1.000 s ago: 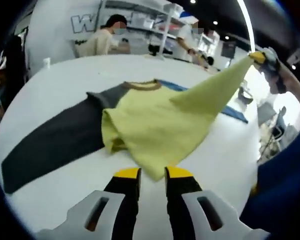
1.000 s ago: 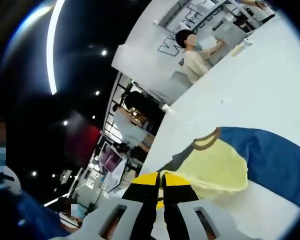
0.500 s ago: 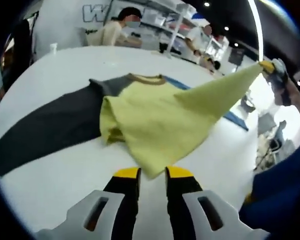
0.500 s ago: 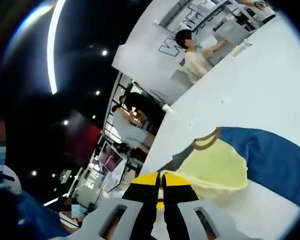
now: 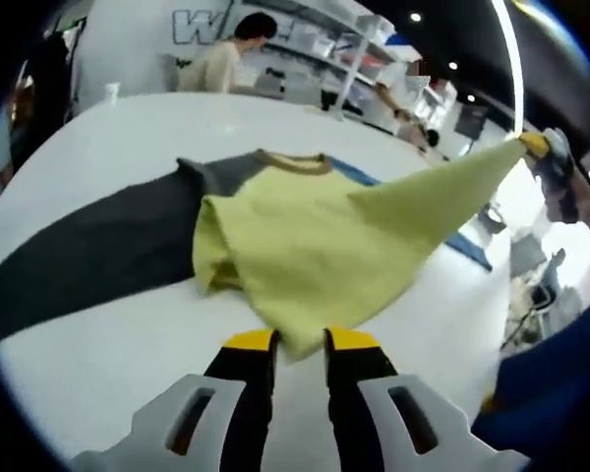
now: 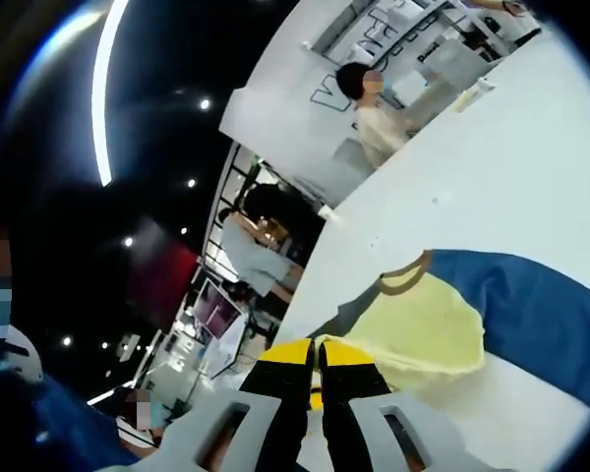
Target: Fold the garment on the visible template until the final outline fits inside the template.
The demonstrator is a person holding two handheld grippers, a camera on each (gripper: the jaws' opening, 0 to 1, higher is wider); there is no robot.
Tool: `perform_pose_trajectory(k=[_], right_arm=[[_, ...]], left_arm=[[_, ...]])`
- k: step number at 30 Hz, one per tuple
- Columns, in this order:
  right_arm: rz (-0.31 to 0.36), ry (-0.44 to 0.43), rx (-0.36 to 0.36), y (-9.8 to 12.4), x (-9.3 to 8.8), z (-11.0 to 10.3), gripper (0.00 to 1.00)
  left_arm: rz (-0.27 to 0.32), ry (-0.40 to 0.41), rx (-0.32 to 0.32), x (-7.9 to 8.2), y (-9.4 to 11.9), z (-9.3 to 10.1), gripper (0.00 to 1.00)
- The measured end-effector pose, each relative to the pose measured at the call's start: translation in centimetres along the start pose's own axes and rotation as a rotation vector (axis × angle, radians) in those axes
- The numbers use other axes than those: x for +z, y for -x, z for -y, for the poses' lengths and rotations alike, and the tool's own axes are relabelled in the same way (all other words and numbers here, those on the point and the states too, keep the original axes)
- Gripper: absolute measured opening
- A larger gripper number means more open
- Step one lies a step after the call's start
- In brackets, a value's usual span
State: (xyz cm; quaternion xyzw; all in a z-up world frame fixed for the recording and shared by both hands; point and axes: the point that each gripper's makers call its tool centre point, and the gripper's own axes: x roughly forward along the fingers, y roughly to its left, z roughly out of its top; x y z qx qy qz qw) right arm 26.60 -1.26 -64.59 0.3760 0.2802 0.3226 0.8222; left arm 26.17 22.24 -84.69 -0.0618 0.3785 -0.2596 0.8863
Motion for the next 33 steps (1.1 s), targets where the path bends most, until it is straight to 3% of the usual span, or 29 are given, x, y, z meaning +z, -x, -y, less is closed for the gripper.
perform_pose_trajectory(k=[5,17,23,25,33], right_arm=[[-0.001,0.001,-0.003,0.1,0.0,0.1,0.0],[-0.006,0.005,-0.014,0.6,-0.4,0.5,0.0],[-0.035,-0.002,-0.035,1.8,-2.1,1.6,0.0],[-0.047,-0.007,-0.042,2.3,-2.8,2.0,0.0],[-0.091,-0.04,-0.067,4.4,-6.4,3.7,0.0]], left_arm=[[0.0,-0.007,0.023,-0.2,-0.2,-0.6,0.04],[0.019,-0.021,0.044,-0.1,0.0,-0.9,0.01],[0.035,-0.016,0.026,-0.1,2.3,-0.4,0.01],[0.034,-0.012,0.018,0.0,3.5,0.9,0.01],[0.005,-0.018,-0.008,-2.2,6.1,2.5,0.01]])
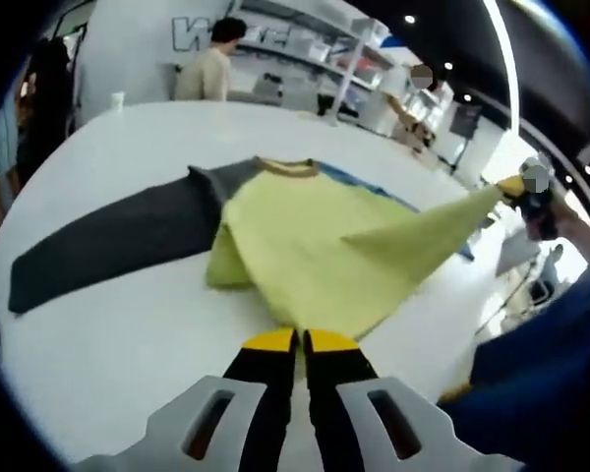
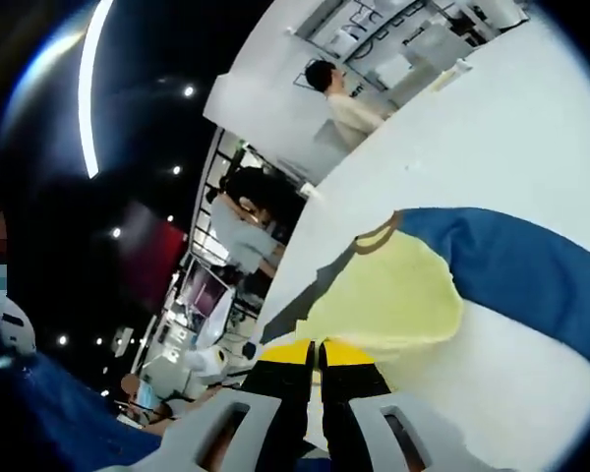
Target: Fold the garment on the visible template until the final outline fits inside the template.
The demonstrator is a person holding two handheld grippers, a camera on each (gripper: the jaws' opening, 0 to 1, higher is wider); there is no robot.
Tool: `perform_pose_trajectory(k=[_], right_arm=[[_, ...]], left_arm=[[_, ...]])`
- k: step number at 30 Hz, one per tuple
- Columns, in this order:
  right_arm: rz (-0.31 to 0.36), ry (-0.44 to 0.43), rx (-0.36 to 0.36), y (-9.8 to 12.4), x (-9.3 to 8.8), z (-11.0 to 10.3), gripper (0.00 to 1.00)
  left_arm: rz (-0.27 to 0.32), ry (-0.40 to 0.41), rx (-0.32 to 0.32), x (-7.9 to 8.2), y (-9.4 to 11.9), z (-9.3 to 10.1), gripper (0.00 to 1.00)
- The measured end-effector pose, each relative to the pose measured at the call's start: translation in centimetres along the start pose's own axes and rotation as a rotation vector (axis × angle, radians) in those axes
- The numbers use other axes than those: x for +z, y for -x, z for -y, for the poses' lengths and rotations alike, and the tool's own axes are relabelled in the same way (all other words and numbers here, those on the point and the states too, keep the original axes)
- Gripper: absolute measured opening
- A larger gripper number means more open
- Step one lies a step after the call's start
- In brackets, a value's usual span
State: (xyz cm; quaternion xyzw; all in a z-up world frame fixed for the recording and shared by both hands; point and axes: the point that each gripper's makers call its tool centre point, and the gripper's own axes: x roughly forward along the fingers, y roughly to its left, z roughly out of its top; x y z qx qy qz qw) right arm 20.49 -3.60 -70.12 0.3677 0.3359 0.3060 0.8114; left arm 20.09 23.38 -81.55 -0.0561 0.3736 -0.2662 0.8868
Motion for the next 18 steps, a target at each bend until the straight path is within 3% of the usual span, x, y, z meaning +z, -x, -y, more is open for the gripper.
perform_pose_trajectory(k=[7,9,18], right_arm=[[-0.034,-0.014,-0.019,0.6,-3.0,0.9,0.0],[-0.073,0.005,-0.048,0.7,-4.6,1.6,0.0],[-0.128,0.04,-0.081,0.6,-7.1,3.3,0.0]], left_arm=[[-0.013,0.016,-0.004,-0.9,0.8,0.5,0.01],[-0.012,0.017,0.002,-1.2,1.0,0.2,0.01],[-0.026,0.017,0.014,-1.8,1.3,-0.1,0.01]])
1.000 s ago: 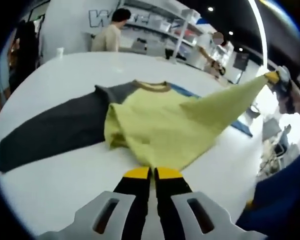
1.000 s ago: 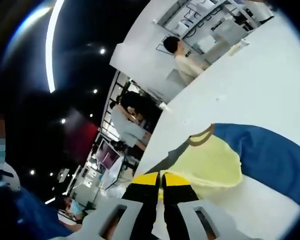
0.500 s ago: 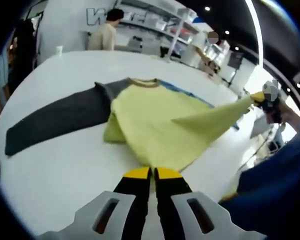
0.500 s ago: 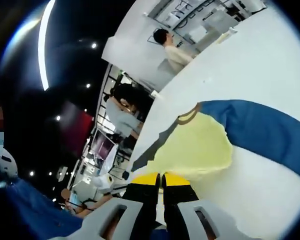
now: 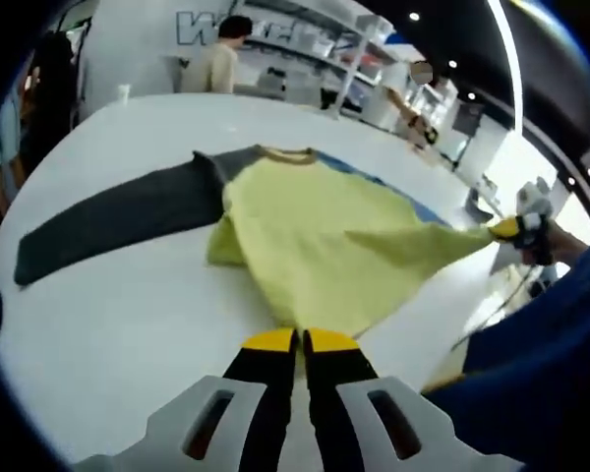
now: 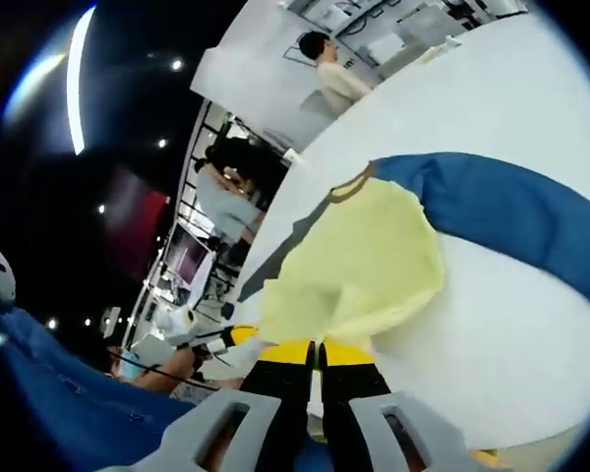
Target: Fold the garment on the visible template until the final outline fits inside the template.
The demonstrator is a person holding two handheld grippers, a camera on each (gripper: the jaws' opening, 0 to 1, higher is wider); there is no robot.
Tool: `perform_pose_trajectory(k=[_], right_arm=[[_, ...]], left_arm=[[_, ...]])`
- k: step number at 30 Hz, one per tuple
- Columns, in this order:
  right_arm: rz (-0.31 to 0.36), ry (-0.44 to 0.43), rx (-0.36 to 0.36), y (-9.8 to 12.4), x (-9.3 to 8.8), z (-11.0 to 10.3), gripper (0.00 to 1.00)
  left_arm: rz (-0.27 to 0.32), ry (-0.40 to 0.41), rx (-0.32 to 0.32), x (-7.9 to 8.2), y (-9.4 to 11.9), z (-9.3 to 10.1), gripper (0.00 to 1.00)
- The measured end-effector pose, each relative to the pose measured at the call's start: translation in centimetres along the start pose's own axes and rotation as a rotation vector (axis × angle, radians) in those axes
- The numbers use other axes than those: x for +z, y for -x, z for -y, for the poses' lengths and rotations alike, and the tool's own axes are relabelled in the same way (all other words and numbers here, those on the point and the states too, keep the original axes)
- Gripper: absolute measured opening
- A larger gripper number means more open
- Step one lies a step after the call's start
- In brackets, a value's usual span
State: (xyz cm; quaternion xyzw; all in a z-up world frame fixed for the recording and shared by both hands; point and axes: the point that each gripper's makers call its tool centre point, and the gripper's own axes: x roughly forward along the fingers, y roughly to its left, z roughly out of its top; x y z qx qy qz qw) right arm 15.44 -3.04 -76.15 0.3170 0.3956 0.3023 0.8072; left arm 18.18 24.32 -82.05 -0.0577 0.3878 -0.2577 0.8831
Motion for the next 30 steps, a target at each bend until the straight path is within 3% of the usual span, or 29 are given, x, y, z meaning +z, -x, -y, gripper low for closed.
perform_pose_trajectory(k=[10,25,30], right_arm=[[-0.058,0.027,-0.072,-0.3,-2.8,2.9,0.0],[-0.052,-0.009,-0.08,0.3,-4.6,4.0,0.0],[-0.077,-0.016,-0.087,0.5,-5.4,4.4,0.0]], left_arm=[[-0.001,0.006,0.016,-0.8,0.8,-0.6,0.01],[-0.018,0.011,0.021,-1.7,1.4,-0.3,0.01],[-0.027,0.01,0.019,-2.0,1.7,0.0,0.01]])
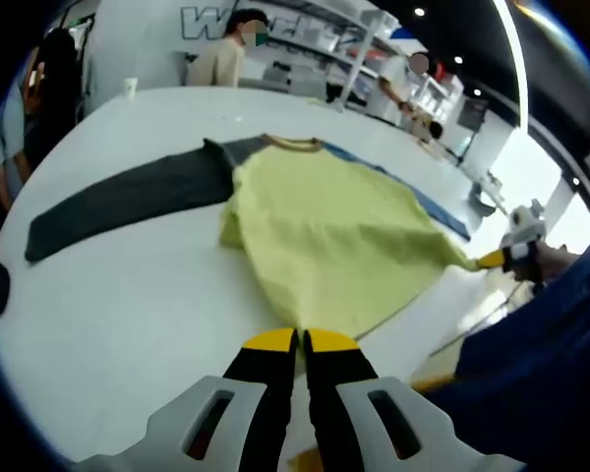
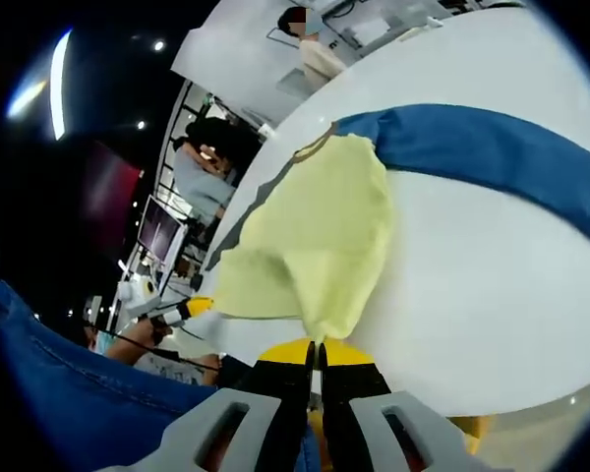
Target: Fold the garment on the visible template until the final outline fits inside the template.
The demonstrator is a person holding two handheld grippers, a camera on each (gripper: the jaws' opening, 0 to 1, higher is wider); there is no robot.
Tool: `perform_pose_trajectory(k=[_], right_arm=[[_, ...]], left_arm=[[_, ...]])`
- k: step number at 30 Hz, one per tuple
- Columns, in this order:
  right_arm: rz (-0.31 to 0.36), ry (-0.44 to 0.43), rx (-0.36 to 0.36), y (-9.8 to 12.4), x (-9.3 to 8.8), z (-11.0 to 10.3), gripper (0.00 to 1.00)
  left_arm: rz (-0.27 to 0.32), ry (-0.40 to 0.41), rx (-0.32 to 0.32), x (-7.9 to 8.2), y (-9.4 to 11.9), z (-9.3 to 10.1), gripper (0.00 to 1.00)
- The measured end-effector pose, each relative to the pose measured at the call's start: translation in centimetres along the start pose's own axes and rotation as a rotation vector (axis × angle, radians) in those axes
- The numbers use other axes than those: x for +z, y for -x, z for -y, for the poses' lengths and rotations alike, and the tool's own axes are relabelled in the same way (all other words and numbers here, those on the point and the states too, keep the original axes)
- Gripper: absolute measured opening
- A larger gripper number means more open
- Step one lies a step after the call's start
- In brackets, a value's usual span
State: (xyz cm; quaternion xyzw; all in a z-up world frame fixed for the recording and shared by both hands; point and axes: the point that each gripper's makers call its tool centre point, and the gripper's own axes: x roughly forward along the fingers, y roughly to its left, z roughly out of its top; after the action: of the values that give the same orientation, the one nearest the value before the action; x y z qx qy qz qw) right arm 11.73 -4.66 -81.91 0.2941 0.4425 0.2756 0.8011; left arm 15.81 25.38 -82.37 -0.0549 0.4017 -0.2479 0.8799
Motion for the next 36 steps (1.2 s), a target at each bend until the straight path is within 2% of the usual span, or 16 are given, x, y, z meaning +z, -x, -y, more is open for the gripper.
perform_pose_trajectory(k=[6,11,16,25,36], right_arm=[[0.0,-0.021,-0.009,0.6,-0.5,0.6,0.0],[0.024,-0.064,0.017,1.4,0.0,0.3,0.0],[0.029,-0.084,0.024,1.8,0.2,0.2,0.0],[0.009,-0.102,0.007,1.9,-1.0,0.8,0.0],[0.011,-0.105,-0.018,2.0,-1.3,1.6,0.0]], left_arm=[[-0.007,0.023,0.003,-0.9,0.9,0.3,0.01],[0.01,0.063,-0.011,-1.4,1.9,0.3,0.01],[0.0,0.064,-0.016,-1.7,2.7,0.6,0.01],[-0.035,0.059,-0.019,-3.0,2.9,0.2,0.01],[-0.037,0.074,-0.015,-3.6,3.2,0.3,0.01]])
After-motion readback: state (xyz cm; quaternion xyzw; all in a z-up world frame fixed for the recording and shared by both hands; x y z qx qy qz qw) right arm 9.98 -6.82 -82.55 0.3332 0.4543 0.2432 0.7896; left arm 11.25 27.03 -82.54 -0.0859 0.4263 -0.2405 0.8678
